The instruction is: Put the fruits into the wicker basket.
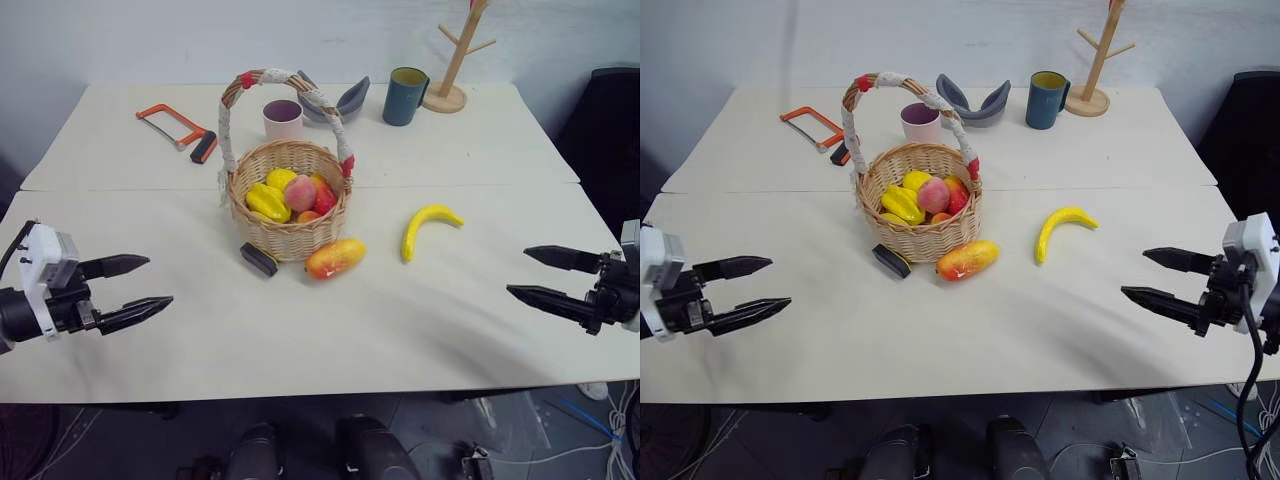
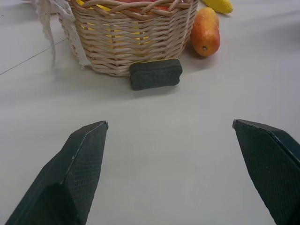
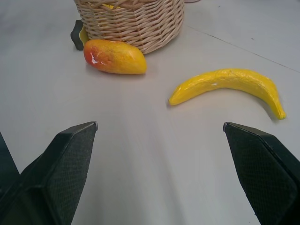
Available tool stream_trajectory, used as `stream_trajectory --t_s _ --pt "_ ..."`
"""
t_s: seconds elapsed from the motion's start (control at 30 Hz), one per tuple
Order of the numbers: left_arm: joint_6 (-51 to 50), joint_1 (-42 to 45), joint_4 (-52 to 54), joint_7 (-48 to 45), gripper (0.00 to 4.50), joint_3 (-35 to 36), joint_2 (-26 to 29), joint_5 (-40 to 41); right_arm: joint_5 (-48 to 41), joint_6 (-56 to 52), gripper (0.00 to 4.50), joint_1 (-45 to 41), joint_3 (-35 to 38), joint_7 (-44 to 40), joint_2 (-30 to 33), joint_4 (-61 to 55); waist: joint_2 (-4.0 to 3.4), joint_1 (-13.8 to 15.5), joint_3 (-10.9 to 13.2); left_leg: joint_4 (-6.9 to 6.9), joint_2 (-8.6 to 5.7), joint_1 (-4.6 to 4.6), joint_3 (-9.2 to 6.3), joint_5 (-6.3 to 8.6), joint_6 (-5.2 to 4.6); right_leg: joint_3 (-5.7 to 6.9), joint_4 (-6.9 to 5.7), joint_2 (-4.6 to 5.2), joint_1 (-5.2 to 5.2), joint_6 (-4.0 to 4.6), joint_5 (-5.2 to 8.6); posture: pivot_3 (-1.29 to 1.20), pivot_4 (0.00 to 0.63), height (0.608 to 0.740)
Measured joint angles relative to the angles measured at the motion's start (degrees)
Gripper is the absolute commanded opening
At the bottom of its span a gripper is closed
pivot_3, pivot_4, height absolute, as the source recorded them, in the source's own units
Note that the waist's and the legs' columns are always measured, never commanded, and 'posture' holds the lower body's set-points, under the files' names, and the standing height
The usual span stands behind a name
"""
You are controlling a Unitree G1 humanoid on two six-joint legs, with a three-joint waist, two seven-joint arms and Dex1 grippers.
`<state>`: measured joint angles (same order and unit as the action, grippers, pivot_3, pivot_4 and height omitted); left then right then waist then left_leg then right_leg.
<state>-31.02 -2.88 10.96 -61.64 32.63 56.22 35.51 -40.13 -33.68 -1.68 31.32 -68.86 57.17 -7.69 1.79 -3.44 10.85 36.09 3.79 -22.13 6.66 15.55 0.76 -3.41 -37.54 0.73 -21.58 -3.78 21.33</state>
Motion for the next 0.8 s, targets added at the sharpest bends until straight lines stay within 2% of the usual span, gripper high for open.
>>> stream_trajectory --t_s 0.6,0.73,0.8 --pt "-1.46 2.95 2.05 6.08 4.50 -2.83 -2.12 -0.03 3.76 1.79 4.44 0.61 0.00 0.90 0.00 0.90 0.00 0.07 0.00 0.07 0.00 0.00 0.02 -0.01 0.01 -0.02 -0.08 -0.03 0.00 -0.01 0.00 0.00 0.150 0.740" --pt "-3.36 5.32 5.18 10.44 4.50 -5.38 -4.82 0.29 -0.88 -2.76 4.44 0.82 0.22 1.34 0.00 -5.03 0.00 0.19 0.00 0.10 0.01 0.02 -0.02 -0.04 0.03 -0.02 -0.19 -0.07 0.01 -0.02 -0.01 0.00 0.150 0.740" --pt "-2.79 6.06 6.99 13.37 4.50 -8.89 -6.19 -2.27 -5.34 -6.07 4.44 0.88 0.67 2.49 0.00 -10.43 -0.01 0.18 0.00 0.10 0.01 0.04 -0.02 -0.05 0.05 -0.03 -0.21 -0.09 0.01 -0.02 -0.01 0.00 0.150 0.740"
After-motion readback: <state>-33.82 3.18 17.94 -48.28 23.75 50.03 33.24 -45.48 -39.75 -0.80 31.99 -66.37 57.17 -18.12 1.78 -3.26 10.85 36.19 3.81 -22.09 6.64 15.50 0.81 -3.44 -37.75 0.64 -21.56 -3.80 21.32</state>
